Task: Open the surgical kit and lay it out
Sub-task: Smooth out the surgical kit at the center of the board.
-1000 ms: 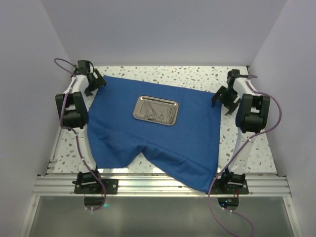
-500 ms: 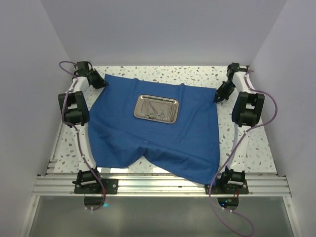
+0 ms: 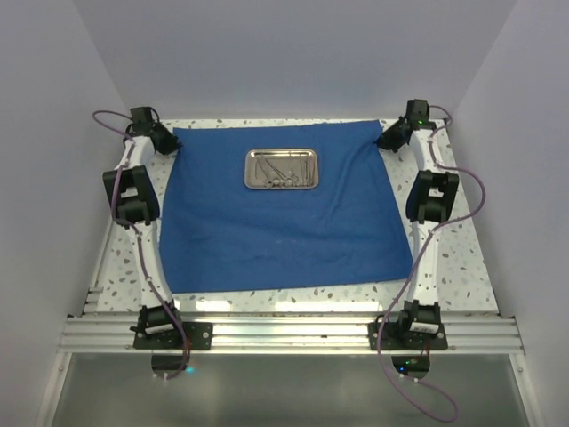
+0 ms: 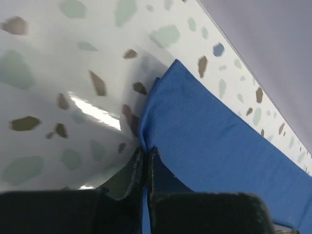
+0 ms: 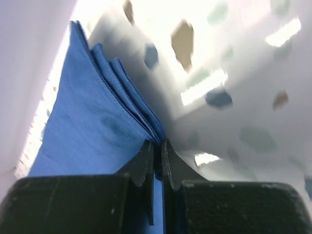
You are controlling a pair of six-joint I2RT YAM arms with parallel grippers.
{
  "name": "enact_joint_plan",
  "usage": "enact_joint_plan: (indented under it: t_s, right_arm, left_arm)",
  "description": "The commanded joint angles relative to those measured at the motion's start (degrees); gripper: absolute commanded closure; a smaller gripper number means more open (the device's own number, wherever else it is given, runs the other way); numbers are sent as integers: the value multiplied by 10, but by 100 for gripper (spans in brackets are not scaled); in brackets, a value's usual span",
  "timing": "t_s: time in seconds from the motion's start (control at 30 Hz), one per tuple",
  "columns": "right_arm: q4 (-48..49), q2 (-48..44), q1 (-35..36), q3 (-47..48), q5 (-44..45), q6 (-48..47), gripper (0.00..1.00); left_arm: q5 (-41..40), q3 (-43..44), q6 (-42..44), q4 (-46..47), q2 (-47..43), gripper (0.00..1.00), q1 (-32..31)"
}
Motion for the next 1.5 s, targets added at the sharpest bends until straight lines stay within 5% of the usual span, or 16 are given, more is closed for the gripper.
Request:
enact_joint_plan:
  t_s: [0.0, 0.13, 0.2, 0.23, 0.33, 0.37, 0.43, 0.47, 0.5, 0.57, 0.6, 0.8, 1.07, 1.2, 1.3, 1.47]
  right_arm:
    - [133, 25, -14, 37, 31, 48, 100]
    - [145, -36, -14, -86, 45, 28, 100]
    - [148, -100, -15, -155, 88, 18, 100]
    - [149, -120, -15, -210, 110, 8, 100]
    - [145, -169, -18, -254, 156, -6, 100]
    - [137, -174, -18, -254, 159, -8, 99]
    - [134, -180, -19, -241, 161, -15, 73]
    - [132, -180, -19, -234, 159, -16, 42]
    - [128, -176, -19, -225, 159, -19, 27]
    - [114, -175, -19, -198, 160, -23, 5]
    - [111, -176, -19, -191, 157, -26, 2]
    - [98, -213, -19, -198, 99, -16, 2]
    - [164, -315, 77, -388, -17, -2, 2]
    - [99, -366, 173, -364, 18, -80, 2]
    - [55, -384, 215, -343, 59, -130, 2]
    - [-90, -293, 230, -209, 99, -158, 2]
  left_arm:
    - [-99, 1, -19, 10, -32, 100, 37]
    - [-77, -15, 0, 3, -42, 100, 39]
    - [-82, -57, 5, 7, -69, 87, 42]
    - [-83, -72, 7, 13, -79, 60, 44]
    - [-83, -114, 8, 27, -117, 5, 46]
    - [-81, -118, 8, 24, -128, 0, 46]
    - [-69, -123, 6, 22, -135, 0, 46]
    - [-66, -123, 6, 15, -143, 0, 45]
    - [-65, -126, 6, 12, -148, 0, 45]
    - [-67, -134, 2, 5, -170, 0, 43]
    - [-71, -148, 1, 3, -182, 0, 41]
    - [-122, -240, 11, 10, -303, 0, 16]
    - [-66, -363, 28, -4, -442, 0, -84]
    - [-43, -488, 32, 12, -531, 0, -94]
    - [-162, -539, 87, 6, -615, 0, -145]
    - [-173, -598, 88, -45, -655, 1, -146]
